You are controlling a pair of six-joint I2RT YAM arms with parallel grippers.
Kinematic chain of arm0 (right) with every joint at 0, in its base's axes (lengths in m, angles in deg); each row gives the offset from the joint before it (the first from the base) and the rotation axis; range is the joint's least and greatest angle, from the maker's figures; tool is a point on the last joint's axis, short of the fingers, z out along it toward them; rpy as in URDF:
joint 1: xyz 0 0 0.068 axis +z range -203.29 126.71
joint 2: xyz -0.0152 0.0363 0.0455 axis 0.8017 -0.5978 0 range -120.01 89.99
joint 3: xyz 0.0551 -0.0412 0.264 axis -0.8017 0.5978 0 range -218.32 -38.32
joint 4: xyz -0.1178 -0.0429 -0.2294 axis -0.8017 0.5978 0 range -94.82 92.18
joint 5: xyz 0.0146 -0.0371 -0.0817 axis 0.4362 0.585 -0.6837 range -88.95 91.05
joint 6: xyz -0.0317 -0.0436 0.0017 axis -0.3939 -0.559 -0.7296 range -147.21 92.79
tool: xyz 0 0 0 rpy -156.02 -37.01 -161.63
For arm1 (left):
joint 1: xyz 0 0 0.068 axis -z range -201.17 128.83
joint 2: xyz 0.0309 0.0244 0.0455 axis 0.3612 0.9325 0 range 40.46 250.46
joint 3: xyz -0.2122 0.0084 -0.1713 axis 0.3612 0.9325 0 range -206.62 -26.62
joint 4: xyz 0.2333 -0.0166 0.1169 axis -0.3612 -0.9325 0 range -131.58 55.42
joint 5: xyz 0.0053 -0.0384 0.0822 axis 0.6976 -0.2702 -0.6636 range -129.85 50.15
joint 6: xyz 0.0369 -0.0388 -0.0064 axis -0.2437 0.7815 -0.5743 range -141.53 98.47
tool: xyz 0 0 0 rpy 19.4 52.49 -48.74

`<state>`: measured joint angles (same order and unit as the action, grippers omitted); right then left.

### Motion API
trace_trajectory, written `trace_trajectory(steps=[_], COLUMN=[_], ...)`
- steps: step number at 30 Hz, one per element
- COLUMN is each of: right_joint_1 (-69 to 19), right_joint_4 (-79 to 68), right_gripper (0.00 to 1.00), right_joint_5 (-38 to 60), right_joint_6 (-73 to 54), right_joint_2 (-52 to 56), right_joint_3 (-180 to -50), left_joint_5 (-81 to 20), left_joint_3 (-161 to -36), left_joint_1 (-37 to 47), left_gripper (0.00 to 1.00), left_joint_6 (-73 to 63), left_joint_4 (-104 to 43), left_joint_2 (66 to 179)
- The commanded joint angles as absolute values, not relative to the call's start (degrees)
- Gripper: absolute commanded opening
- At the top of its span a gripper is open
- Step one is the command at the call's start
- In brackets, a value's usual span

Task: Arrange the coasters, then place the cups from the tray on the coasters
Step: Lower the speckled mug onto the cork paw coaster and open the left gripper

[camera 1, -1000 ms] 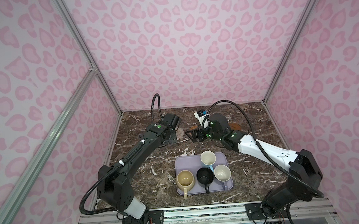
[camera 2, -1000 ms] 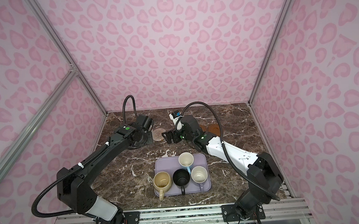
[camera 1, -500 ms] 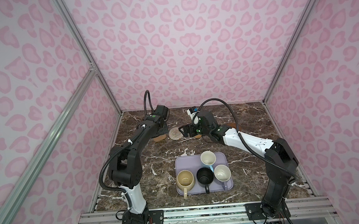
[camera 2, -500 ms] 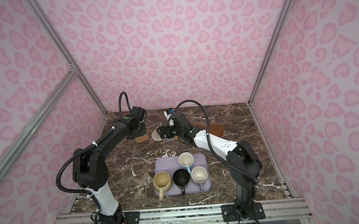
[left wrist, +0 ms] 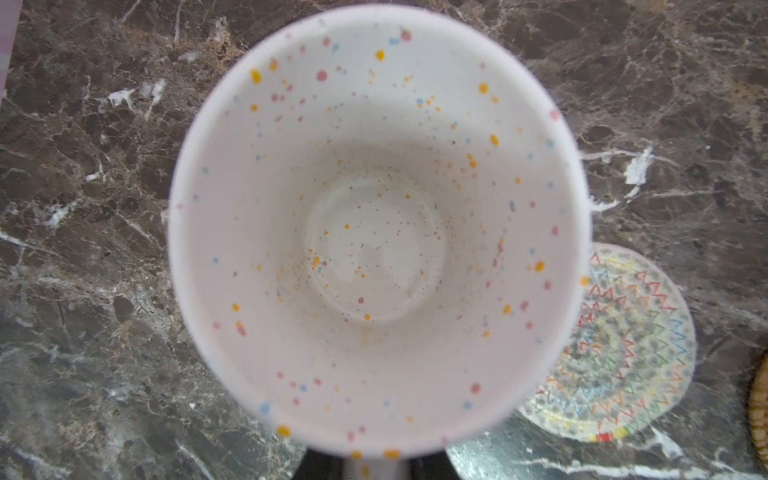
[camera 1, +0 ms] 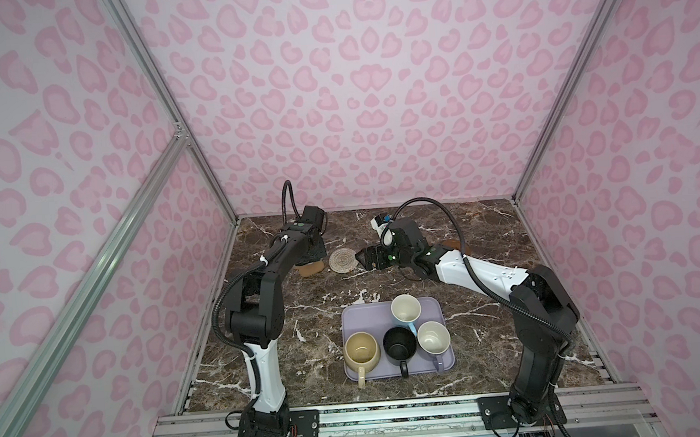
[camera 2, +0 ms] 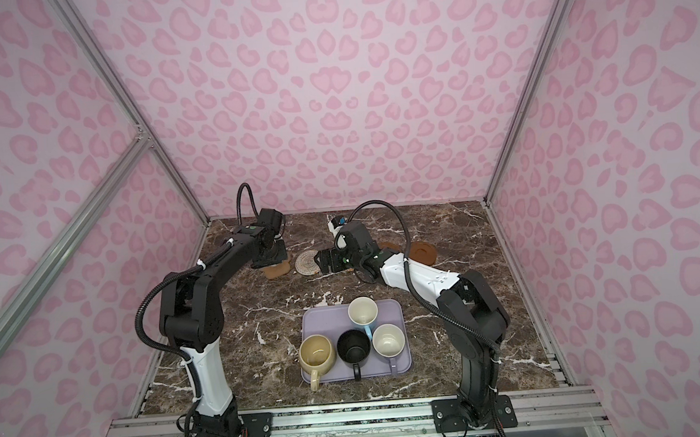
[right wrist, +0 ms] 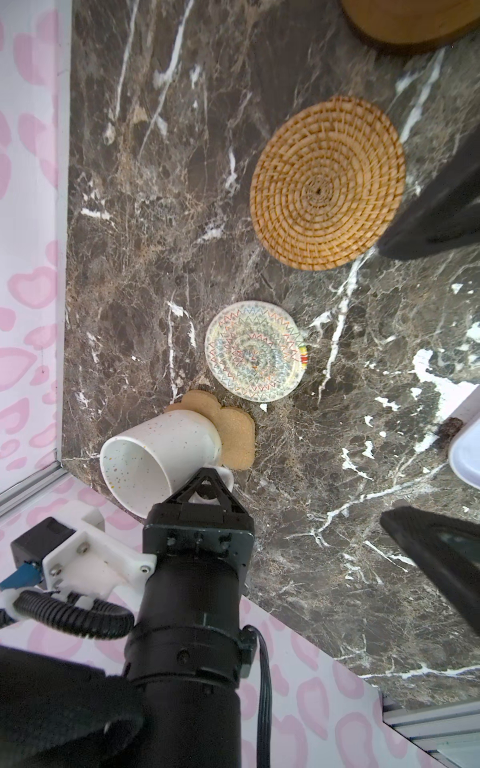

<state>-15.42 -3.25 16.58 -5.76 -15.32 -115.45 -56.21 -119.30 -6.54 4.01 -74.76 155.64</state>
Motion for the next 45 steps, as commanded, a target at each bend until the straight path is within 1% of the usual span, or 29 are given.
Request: trace_trajectory(steps=[1,8,13,22,26,28,31,36,37,41,43,44,45], right_joint_1=[-15.5,-15.5,-15.5,-15.5,-15.5,-15.5,-15.5,-15.5,-15.5,-15.5,-15.5,-15.5,-15.5], right_joint_4=[-3.8,-3.2,-2.6,-2.4,-2.2,-2.2,-1.6,-1.3,-1.2,-0.3,0.3,0.7,1.2], right_gripper=[0.95,0.95,0.94,0.94,0.94,0.94,0.94,0.94,0.94,0.94,0.94,0.94,0.94], right_joint_5=[17.6,17.8,18.3,18.4,18.4,18.4,18.3,18.2,18.2,18.2,17.7,17.4,17.0], right_joint_6=[-5.4,-5.7,-5.9,-5.9,-5.9,-6.0,-6.3,-6.4,-6.4,-6.5,-6.8,-7.0,-7.2], right_joint_2=[-15.9,-16.4,-16.3,-15.5,-15.5,-15.7,-15.8,-15.7,-15.8,-15.8,-15.5,-15.2,-14.8], right_joint_3=[-115.0,-115.1,-115.1,-114.6,-114.9,-115.1,-115.5,-115.5,-115.5,-116.3,-116.5,-116.4,-116.3], left_joint_5=[-57.2,-56.6,-56.8,-55.4,-55.8,-54.7,-53.4,-52.7,-52.7,-52.5,-52.7,-52.6,-52.7], left_joint_3=[-119.6,-117.2,-117.4,-112.3,-111.4,-111.4,-111.5,-110.5,-110.6,-110.6,-110.6,-110.4,-110.2], left_joint_1=[-6.6,-6.5,-6.6,-6.5,-6.6,-6.5,-6.6,-6.6,-6.5,-6.5,-6.5,-6.6,-6.5], left_gripper=[0.01,0.01,0.01,0.01,0.04,0.14,0.17,0.33,0.41,0.63,0.72,0.79,0.82], left_joint_6=[4.5,6.3,6.0,6.9,7.6,7.5,8.1,8.3,8.3,8.4,8.6,8.7,8.9], left_joint_4=[-70.4,-69.8,-70.2,-68.1,-68.4,-68.2,-68.7,-67.8,-68.0,-68.3,-68.7,-68.7,-68.6], left_joint_2=[155.9,153.9,155.0,152.0,152.1,152.7,153.2,152.6,152.5,151.8,151.2,150.6,149.8])
